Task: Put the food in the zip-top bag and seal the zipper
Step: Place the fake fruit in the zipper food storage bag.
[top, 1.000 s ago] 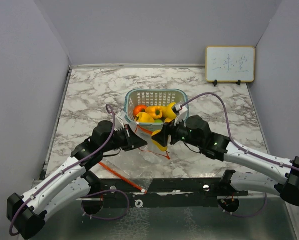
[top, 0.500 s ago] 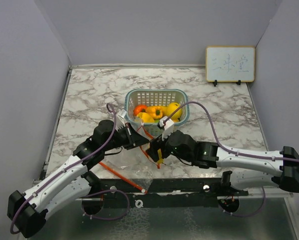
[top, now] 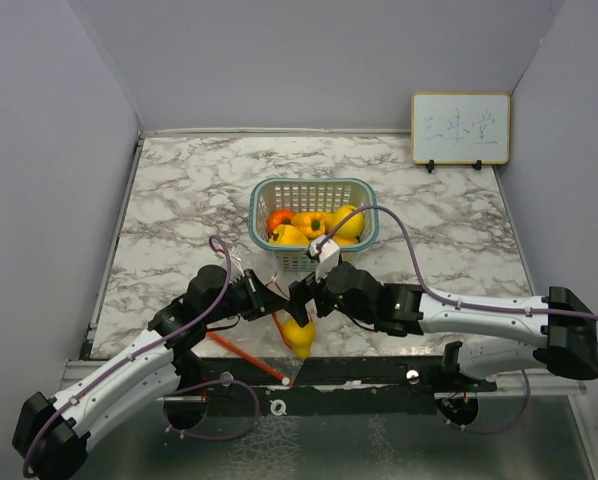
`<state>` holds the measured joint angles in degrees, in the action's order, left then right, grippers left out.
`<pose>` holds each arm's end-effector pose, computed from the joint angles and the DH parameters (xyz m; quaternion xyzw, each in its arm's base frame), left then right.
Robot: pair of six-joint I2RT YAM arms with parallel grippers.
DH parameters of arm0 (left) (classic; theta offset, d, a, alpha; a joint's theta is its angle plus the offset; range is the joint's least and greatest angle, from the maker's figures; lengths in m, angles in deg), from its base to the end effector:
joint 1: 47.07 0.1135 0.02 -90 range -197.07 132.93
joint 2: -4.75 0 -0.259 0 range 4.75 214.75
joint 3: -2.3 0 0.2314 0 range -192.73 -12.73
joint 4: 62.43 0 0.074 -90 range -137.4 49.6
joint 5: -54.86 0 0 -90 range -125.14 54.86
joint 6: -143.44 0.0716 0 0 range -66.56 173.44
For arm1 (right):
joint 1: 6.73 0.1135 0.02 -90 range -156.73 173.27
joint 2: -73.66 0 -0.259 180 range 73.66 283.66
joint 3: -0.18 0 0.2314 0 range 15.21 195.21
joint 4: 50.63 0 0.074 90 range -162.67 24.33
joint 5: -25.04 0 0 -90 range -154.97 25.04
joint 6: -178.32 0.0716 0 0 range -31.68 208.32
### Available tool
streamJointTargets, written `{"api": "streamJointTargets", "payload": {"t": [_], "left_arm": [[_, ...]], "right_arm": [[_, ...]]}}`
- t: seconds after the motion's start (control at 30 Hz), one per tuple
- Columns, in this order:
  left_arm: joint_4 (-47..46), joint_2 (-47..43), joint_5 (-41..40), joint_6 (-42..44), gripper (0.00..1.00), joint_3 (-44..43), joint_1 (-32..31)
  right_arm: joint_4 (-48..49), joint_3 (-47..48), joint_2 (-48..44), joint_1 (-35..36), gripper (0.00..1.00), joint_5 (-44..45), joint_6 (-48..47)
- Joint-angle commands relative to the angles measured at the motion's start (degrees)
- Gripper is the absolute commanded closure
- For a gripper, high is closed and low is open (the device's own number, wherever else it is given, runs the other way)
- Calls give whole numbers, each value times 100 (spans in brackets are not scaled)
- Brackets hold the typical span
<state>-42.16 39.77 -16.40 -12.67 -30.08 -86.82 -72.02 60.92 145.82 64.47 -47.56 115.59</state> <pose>0.1157 -0.1262 0.1963 -0.0999 0.8212 -0.5168 0.2204 0.1128 0.2649 0.2371 -0.2575 0.8320 0.2716 0.4095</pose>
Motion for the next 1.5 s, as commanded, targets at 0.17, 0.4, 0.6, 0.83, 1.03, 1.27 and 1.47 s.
{"api": "streamJointTargets", "payload": {"t": [0.17,0.4,0.6,0.83,1.03,1.27,1.47], "left_arm": [[62,-101,-352,-168,100,102,-6],[101,-148,-363,-184,100,137,-2],[78,-97,-360,-181,100,105,-7],[38,-61,-412,-199,100,40,-7],[-74,30,-374,-193,100,78,-7],[-167,-5,-336,-322,100,187,-8],[-131,-106,-194,-449,100,91,-7]], "right_arm": [[-572,-502,-919,28,1,331,391],[-128,-1249,-1569,27,30,-663,352],[420,-1461,-1368,26,47,-1930,-90],[1367,-1511,-322,39,52,-2544,51],[1742,-1580,-152,35,46,-2289,175],[2170,-1447,76,36,49,-1504,254],[2389,-1402,463,37,51,-765,473]]}}
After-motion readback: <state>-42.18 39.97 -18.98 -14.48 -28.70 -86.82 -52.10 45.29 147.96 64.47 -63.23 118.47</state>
